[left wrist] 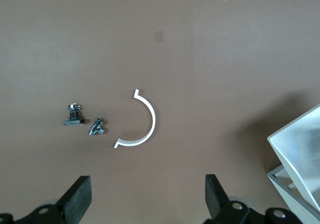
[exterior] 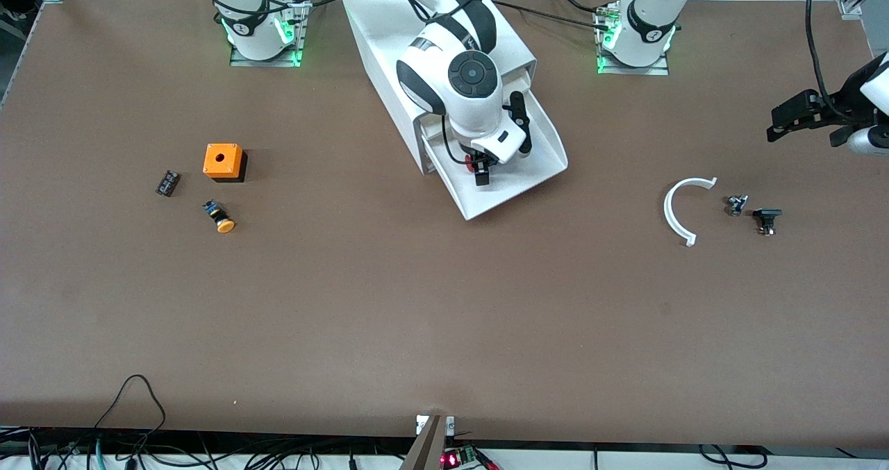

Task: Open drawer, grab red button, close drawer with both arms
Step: 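Grasp the red push button in the drawer with the right gripper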

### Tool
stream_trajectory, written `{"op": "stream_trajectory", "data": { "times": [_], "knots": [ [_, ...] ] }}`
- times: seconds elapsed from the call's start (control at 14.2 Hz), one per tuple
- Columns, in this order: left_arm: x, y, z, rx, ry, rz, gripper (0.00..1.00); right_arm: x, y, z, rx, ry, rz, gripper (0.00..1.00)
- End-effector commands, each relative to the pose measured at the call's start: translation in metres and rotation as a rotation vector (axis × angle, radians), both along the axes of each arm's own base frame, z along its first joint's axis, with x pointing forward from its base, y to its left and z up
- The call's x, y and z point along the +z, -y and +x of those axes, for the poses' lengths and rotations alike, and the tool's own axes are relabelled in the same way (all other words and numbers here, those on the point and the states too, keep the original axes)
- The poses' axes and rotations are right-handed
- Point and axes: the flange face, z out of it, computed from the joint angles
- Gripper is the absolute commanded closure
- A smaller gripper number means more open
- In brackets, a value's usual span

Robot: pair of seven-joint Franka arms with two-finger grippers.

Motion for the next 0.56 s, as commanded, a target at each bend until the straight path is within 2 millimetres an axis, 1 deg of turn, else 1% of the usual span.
{"op": "stream_trajectory", "data": {
  "times": [0.0,0.07,0.14,0.28,0.35,0.49],
  "knots": [
    [0.004,0.0,-0.004,-0.016,0.0,0.012,0.0,-0.009,-0.006,-0.006,0.028,0.008,-0.014,0.09],
    [0.003,-0.001,-0.004,-0.015,0.001,0.009,0.0,-0.009,-0.007,-0.006,0.032,0.014,-0.014,0.13],
    [0.003,-0.001,-0.004,-0.015,0.002,0.009,0.0,-0.01,-0.009,-0.007,0.04,0.022,-0.02,0.15],
    [0.003,-0.001,-0.003,-0.015,0.005,0.007,0.0,-0.009,-0.008,-0.005,0.038,0.03,-0.02,0.16],
    [0.003,-0.001,-0.003,-0.015,0.003,0.007,0.0,-0.003,-0.01,-0.003,0.035,0.038,-0.01,0.15],
    [0.003,-0.001,-0.003,-0.013,0.003,0.007,0.0,0.001,-0.01,-0.001,0.029,0.045,-0.002,0.14]
  ]
}}
